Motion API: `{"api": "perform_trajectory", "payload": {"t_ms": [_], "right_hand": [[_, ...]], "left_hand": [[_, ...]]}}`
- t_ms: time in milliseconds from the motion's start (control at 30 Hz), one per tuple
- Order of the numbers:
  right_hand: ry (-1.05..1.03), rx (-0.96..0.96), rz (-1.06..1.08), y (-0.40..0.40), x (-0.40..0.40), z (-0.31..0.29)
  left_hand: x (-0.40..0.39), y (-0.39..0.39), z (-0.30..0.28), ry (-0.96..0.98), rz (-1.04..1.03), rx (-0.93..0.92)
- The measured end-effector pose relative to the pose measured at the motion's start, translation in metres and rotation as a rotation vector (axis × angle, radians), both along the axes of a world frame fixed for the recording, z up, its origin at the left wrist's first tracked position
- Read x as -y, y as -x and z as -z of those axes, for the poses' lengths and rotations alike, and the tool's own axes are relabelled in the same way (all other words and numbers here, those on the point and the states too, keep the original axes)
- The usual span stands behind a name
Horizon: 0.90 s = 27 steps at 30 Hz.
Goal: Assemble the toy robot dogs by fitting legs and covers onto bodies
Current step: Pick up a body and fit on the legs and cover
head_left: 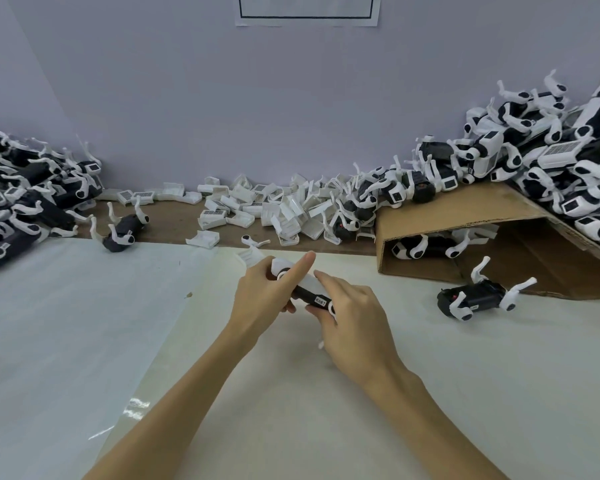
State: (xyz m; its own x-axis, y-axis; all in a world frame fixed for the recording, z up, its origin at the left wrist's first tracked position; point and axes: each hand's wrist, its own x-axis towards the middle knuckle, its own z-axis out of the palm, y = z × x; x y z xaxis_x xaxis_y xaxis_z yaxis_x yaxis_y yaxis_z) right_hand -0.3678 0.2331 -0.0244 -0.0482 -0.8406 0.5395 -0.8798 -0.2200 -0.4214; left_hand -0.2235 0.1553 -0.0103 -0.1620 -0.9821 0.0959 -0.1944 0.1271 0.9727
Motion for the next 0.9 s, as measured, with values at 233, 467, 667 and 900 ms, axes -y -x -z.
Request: {"api": "perform_trajectory", "payload": {"t_ms": [233,467,667,900], "right_hand": [[0.029,0.312,-0.066,0.029,0.000,-0.002],[-0.073,0.404,-0.156,0.032,0.005,0.011],[-0.113,0.257,-0.131,0.031,0.008,0.013],[-0.304,0.540,-0.176,0.029,0.001,0.000]], "left_hand": [[-0.009,-0.004,-0.005,0.427,0.191,0.077],[-0.027,0.015,-0.002,0.863,0.175,0.280],[-0.016,0.004,-0.002,0.504,0.207,0.103],[-0.003,-0.005,-0.005,0.316,0.146,-0.046]]}}
